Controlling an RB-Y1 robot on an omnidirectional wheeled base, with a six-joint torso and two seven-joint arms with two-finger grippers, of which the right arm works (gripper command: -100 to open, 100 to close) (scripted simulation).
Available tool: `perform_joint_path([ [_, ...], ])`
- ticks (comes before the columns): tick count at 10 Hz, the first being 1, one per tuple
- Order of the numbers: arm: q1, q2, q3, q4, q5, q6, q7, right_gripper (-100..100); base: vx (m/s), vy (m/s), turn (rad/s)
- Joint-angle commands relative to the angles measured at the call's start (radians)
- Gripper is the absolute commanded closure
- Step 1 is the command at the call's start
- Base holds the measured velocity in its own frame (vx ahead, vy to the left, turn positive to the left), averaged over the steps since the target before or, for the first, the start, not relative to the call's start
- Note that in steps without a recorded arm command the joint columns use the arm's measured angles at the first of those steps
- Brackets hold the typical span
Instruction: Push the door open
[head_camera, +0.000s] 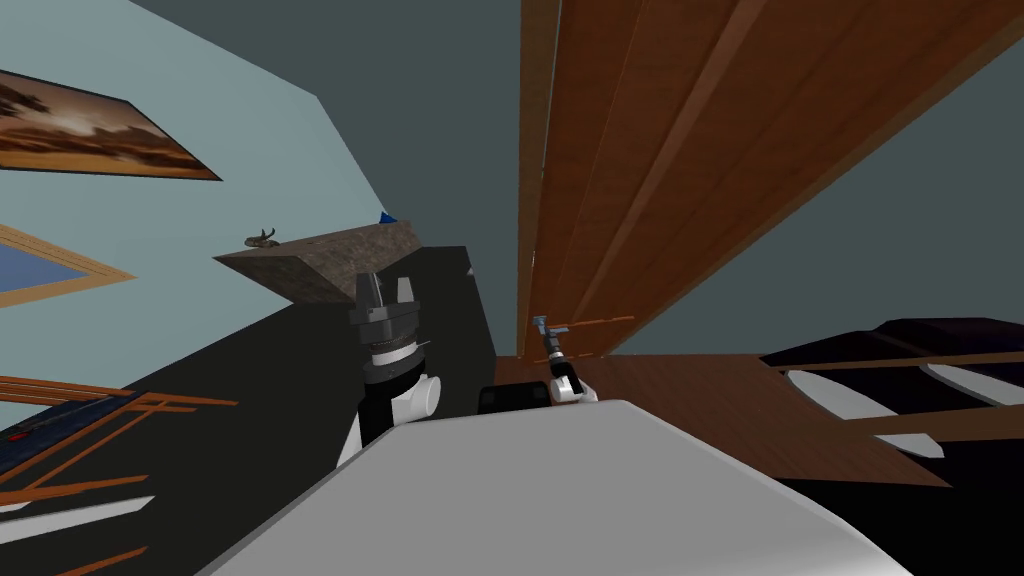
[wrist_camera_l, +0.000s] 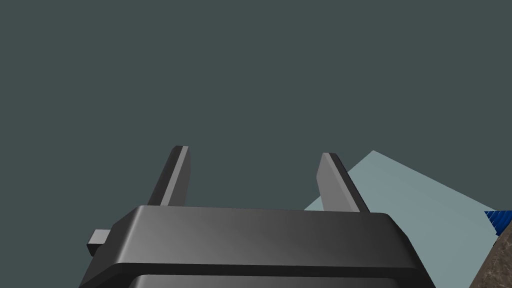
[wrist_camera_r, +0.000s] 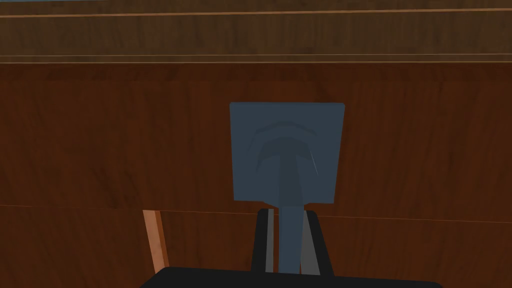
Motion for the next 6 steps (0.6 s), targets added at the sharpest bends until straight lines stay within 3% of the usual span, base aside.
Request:
perform_joint_path([
  [1, -0.011, -0.002, -0.008, 0.007, 0.032, -0.004, -0.025, 100, -0.176, -0.1, 0.02],
  [6, -0.044, 0.015, -0.014, 0.044, 0.159, 0.005, -0.111, 100, -0.133, -0.113, 0.025],
])
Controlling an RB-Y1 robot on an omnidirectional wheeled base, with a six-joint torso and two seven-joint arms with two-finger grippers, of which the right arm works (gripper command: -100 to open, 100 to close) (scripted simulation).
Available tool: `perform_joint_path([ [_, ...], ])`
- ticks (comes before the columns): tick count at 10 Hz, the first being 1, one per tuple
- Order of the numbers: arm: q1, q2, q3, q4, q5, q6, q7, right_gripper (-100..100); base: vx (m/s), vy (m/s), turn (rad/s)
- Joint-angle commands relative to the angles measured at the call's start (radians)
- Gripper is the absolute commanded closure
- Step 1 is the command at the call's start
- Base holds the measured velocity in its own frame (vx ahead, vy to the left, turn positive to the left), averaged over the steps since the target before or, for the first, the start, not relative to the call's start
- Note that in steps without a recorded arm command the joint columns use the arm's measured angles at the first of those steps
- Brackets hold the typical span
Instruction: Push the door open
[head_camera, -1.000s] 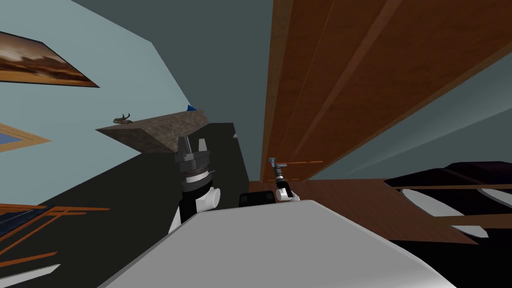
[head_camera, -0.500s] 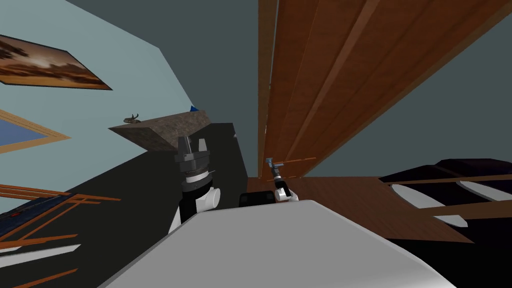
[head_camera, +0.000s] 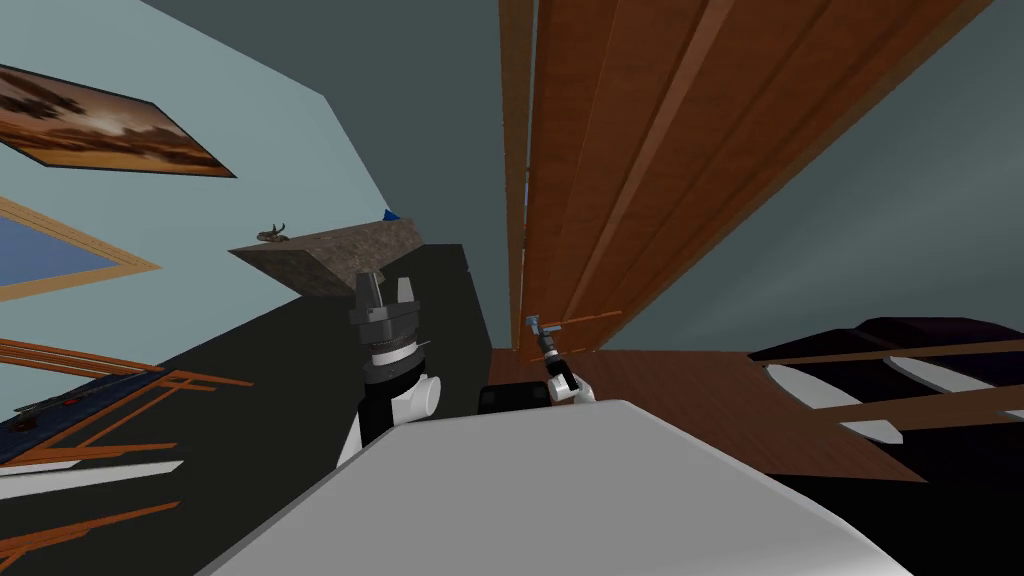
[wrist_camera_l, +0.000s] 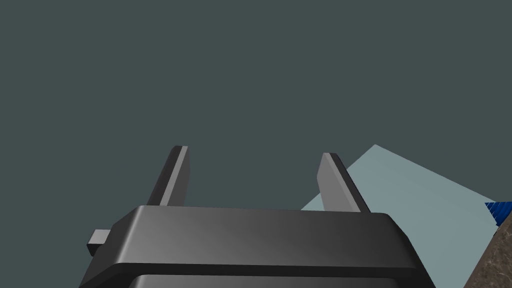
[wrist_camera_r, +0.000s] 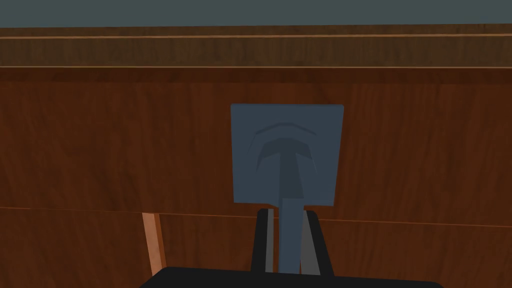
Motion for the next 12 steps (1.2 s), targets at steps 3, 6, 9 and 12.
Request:
perform_joint_path([
  [3, -0.027, 0.005, -0.016, 0.026, 0.088, -0.003, -0.062, 100, -0.132, -0.102, 0.015],
  [6, -0.046, 0.015, -0.02, 0.048, 0.164, 0.003, -0.113, 100, -0.136, -0.108, 0.018],
  [9, -0.065, 0.024, -0.023, 0.069, 0.235, 0.008, -0.16, 100, -0.135, -0.109, 0.02],
  [12, -0.081, 0.032, -0.025, 0.087, 0.296, 0.012, -0.202, 100, -0.163, -0.118, 0.011],
])
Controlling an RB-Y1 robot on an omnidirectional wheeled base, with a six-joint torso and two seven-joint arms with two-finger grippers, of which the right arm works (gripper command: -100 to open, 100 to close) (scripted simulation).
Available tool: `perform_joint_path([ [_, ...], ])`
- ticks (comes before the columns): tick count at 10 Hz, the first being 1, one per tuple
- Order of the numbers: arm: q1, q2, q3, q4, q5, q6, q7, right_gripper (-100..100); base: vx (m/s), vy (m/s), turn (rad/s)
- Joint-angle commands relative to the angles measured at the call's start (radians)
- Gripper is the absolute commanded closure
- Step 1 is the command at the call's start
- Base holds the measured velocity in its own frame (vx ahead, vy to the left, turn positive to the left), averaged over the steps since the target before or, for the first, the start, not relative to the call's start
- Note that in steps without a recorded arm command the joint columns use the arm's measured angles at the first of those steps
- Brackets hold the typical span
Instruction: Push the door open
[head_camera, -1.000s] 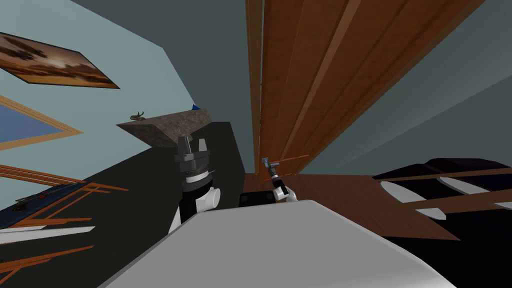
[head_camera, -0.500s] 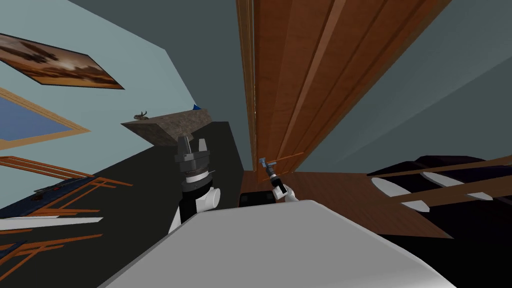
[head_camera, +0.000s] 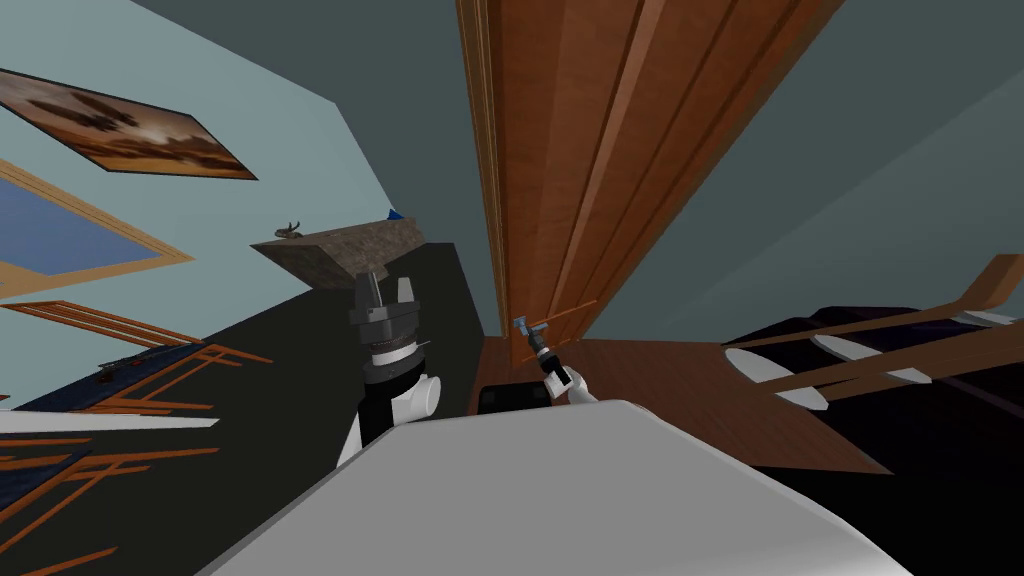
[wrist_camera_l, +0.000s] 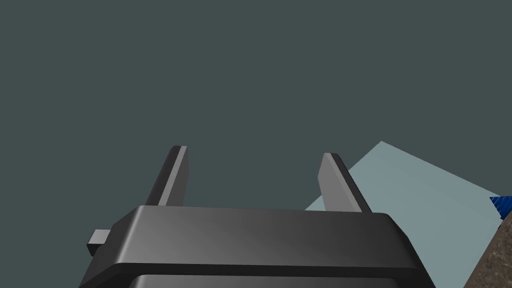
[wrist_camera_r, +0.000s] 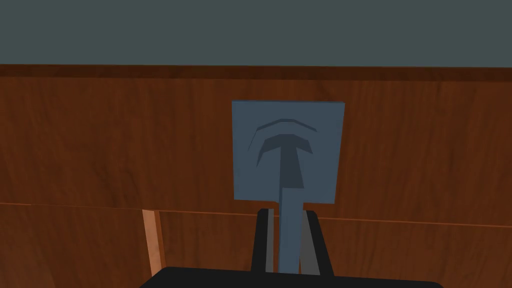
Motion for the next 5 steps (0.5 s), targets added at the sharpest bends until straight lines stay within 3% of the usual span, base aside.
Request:
perform_joint_path([
  [1, -0.016, -0.004, -0.012, 0.014, 0.034, -0.004, -0.028, 100, -0.125, -0.122, 0.019],
  [4, -0.03, 0.004, -0.014, 0.03, 0.088, 0.0, -0.065, 100, -0.158, -0.091, 0.005],
  [5, -0.026, 0.009, -0.008, 0.027, 0.081, 0.002, -0.056, 100, -0.083, -0.029, 0.006],
])
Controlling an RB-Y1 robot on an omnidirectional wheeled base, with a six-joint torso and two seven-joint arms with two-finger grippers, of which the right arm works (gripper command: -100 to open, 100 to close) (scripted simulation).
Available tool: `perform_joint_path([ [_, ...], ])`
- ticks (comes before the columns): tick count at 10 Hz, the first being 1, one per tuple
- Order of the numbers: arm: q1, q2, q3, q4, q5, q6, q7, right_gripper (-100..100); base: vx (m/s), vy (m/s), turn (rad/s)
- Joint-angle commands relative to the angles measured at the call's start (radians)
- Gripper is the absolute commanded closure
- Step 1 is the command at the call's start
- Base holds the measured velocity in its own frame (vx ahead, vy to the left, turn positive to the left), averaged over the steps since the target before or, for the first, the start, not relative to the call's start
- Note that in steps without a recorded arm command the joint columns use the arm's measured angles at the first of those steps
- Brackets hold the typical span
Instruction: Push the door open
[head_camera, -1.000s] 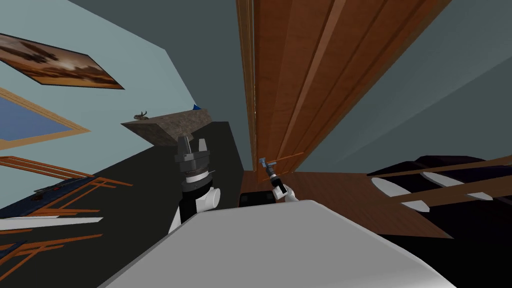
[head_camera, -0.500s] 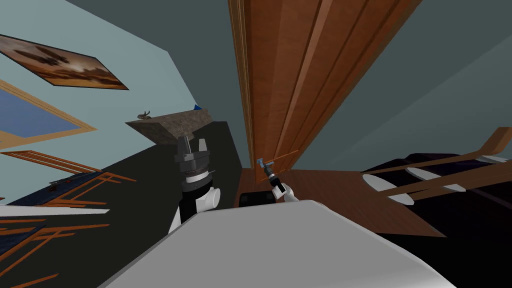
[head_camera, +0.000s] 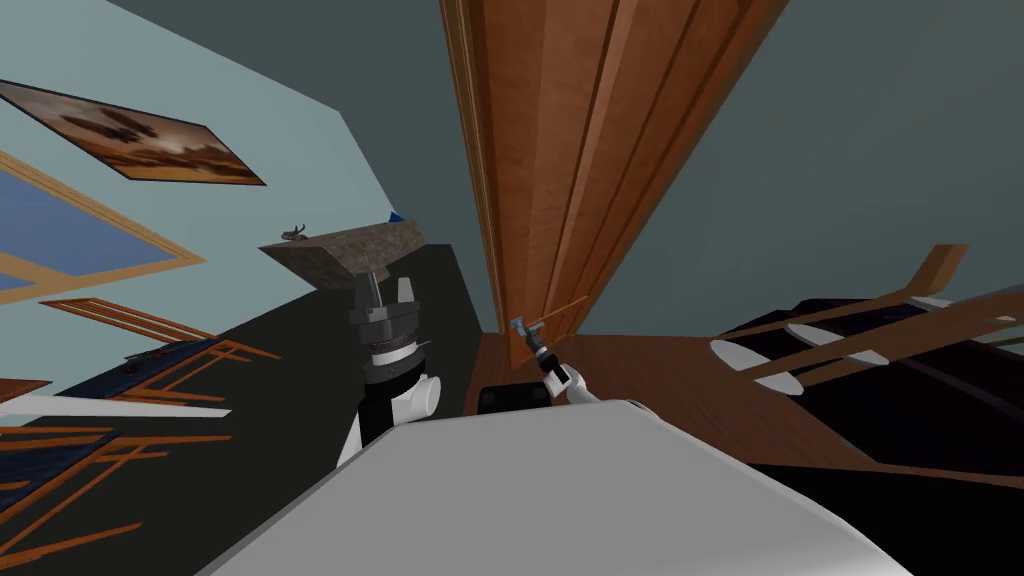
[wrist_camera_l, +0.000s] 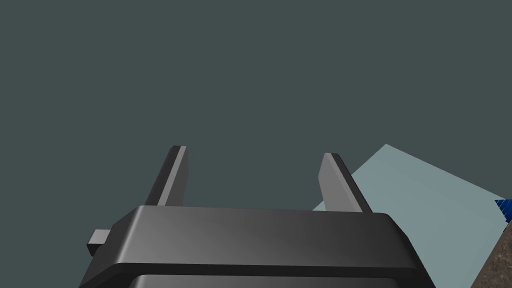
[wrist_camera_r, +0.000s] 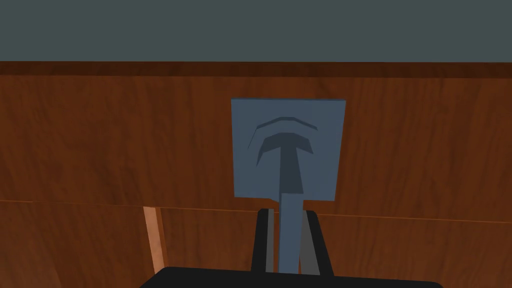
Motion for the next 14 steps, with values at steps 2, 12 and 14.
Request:
perform_joint_path([
  [2, -0.002, 0.002, -0.005, 0.003, -0.006, 0.0, 0.007, 100, -0.077, -0.14, 0.213],
  [12, -0.013, 0.018, -0.034, 0.023, -0.042, -0.002, 0.053, 100, -0.095, -0.141, 0.188],
  [14, -0.017, 0.024, -0.044, 0.03, -0.054, -0.002, 0.068, 100, -0.133, -0.15, 0.202],
])
